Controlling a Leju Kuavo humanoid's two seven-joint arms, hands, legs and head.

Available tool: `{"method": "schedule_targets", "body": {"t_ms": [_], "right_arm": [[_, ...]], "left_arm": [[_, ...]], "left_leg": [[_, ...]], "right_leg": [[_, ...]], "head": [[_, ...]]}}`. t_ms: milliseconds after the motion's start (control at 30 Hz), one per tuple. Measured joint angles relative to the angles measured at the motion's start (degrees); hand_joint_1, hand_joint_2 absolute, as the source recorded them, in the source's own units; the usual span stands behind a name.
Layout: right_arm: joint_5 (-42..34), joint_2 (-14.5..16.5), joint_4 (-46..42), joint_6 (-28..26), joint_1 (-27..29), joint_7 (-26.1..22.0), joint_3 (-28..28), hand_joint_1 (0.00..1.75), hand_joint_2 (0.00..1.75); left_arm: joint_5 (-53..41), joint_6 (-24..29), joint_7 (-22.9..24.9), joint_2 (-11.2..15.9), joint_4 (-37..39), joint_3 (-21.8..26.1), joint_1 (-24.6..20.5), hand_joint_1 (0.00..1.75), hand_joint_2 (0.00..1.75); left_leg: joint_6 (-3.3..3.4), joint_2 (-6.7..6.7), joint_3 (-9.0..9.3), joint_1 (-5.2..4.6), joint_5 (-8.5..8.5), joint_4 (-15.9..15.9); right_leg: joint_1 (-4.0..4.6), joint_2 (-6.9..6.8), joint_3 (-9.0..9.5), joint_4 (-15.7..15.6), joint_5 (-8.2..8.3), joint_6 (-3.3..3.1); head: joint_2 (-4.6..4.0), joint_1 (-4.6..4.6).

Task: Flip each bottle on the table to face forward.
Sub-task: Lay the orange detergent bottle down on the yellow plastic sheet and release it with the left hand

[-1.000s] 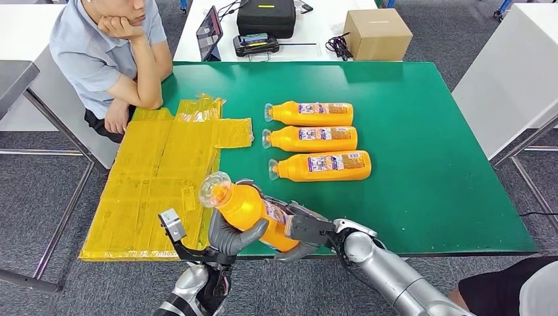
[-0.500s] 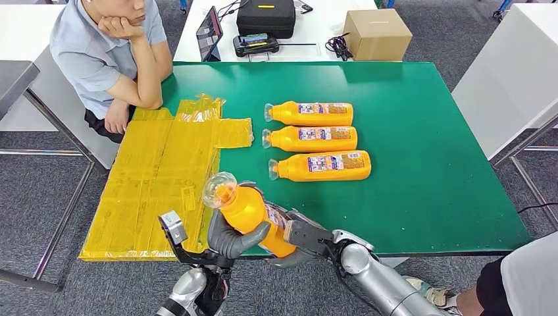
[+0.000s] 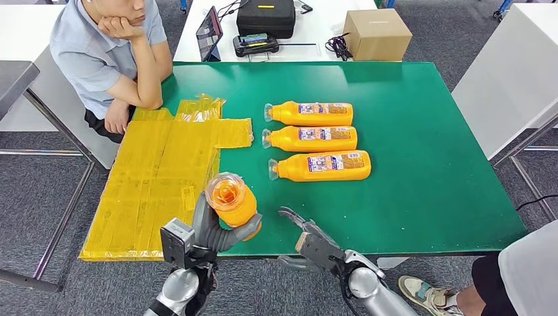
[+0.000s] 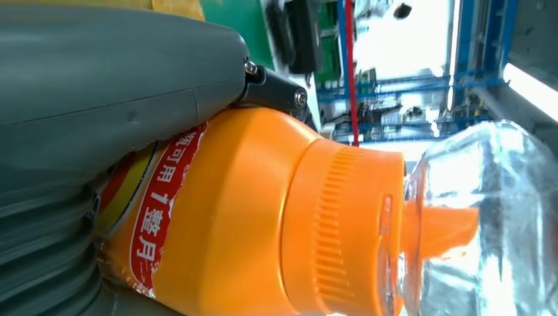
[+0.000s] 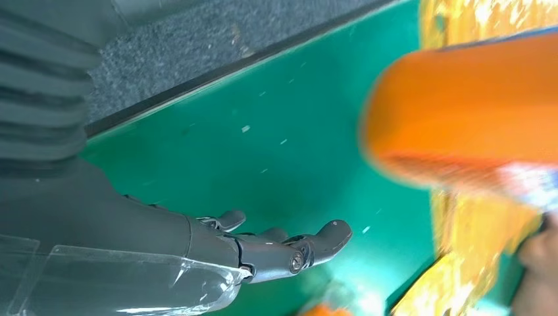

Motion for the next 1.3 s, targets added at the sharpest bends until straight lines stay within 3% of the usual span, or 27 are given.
{"method": "schedule_targets", "body": {"t_ms": [367, 633, 733, 933, 1033, 1300], "right_arm": [[2.4, 1.4, -2.4, -3.1, 3.5, 0.3, -4.7, 0.00, 0.00], [5.1, 3.3, -3.0, -6.5, 5.4, 0.1, -7.0, 0.00, 0.00], [5.3, 3.8, -3.0, -6.6, 5.4, -0.2, -7.3, 0.00, 0.00], [4.6, 4.8, -4.1, -5.6, 5.1, -2.6, -7.6, 0.00, 0.00], [4.0, 5.3, -5.6, -4.6, 4.8, -3.3, -7.6, 0.00, 0.00], [3.7, 5.6, -7.3, -4.2, 4.4, -3.4, -7.5, 0.00, 0.00]], "left_arm": [[-3.6, -0.1, 1.6, 3.0, -5.6, 1.4, 1.1, 1.75, 1.75], [-36.9, 17.2, 4.9, 4.9, -7.2, 0.5, 1.8, 1.75, 1.75], [-43.1, 19.4, 7.3, 5.5, -6.5, 0.3, 1.7, 1.75, 1.75], [-66.8, 21.0, 14.0, 6.0, 0.4, 2.0, -1.7, 1.75, 1.75], [-72.6, 21.1, 16.9, 6.6, 5.8, 3.2, -4.3, 1.75, 1.75], [-73.8, 21.3, 17.5, 7.5, 11.8, 4.3, -6.9, 1.75, 1.75]], "left_leg": [[0.00, 0.00, 0.00, 0.00, 0.00, 0.0], [0.00, 0.02, 0.02, 0.00, 0.00, 0.0], [0.00, 0.02, 0.04, 0.00, 0.00, 0.0], [-0.01, 0.02, 0.05, 0.00, 0.02, 0.0], [-0.01, 0.03, 0.06, 0.01, 0.03, 0.0], [-0.02, 0.01, 0.03, 0.00, 0.03, 0.0]], "right_leg": [[0.00, 0.00, 0.00, 0.0, 0.00, 0.00], [0.00, 0.01, -0.01, 0.0, -0.01, -0.01], [0.00, 0.01, 0.00, 0.0, 0.00, -0.01], [0.00, 0.01, 0.03, 0.0, 0.01, 0.00], [0.00, 0.01, 0.03, 0.0, 0.01, 0.00], [0.00, 0.01, 0.01, 0.0, 0.00, 0.00]], "head": [[0.00, 0.01], [0.00, 0.01], [0.00, 0.01], [0.00, 0.02], [0.00, 0.01], [0.00, 0.02]]}}
